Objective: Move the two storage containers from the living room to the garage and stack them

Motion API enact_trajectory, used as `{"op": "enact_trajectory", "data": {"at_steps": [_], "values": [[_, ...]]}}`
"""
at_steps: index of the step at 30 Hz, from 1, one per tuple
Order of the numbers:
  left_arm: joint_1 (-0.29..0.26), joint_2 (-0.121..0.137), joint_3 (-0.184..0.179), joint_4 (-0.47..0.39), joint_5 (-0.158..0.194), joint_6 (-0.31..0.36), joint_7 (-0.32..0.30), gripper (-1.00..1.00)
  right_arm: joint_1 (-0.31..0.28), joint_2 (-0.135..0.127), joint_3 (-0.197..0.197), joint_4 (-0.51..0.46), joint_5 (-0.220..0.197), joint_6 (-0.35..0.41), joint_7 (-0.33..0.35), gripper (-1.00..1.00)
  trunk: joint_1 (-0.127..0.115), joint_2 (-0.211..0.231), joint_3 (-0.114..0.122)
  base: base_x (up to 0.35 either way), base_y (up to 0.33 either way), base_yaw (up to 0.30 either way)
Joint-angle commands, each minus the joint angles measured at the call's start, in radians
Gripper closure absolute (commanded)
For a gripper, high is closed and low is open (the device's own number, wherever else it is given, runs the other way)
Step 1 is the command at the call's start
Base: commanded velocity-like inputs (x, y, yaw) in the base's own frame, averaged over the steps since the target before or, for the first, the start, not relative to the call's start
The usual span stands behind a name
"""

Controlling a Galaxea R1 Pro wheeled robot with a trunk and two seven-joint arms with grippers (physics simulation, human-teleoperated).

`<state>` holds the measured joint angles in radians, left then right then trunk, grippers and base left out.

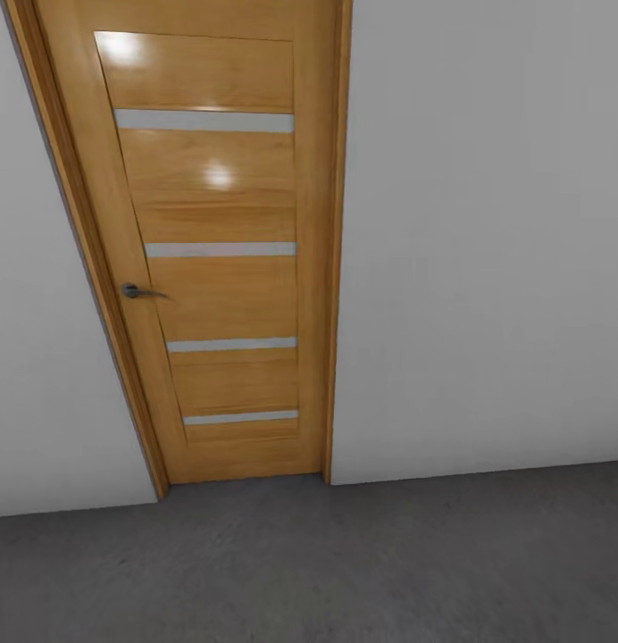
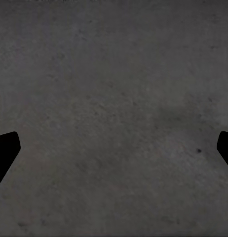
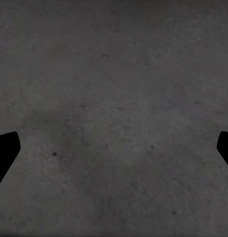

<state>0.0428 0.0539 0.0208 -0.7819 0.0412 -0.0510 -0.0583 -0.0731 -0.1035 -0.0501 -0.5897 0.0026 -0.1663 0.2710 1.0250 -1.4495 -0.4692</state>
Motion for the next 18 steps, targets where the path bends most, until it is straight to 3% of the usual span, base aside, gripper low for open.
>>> {"op": "enact_trajectory", "data": {"at_steps": [1,7,18], "values": [[0.000,0.000,0.002,-0.001,0.004,-0.001,-0.006,-1.00,-0.001,0.001,-0.005,0.001,0.000,-0.002,0.008,-1.00,0.000,0.000,-0.001,0.000,0.006,-0.003],[0.000,0.000,0.002,0.000,0.003,-0.001,-0.006,-1.00,-0.001,0.001,-0.004,0.001,0.000,-0.002,0.008,-1.00,0.000,0.000,-0.001,0.067,0.044,-0.002],[0.000,0.000,0.002,0.000,0.004,-0.001,-0.006,-1.00,-0.001,0.001,-0.004,0.001,0.000,-0.002,0.008,-1.00,0.000,0.000,-0.001,0.249,0.203,0.000]]}}
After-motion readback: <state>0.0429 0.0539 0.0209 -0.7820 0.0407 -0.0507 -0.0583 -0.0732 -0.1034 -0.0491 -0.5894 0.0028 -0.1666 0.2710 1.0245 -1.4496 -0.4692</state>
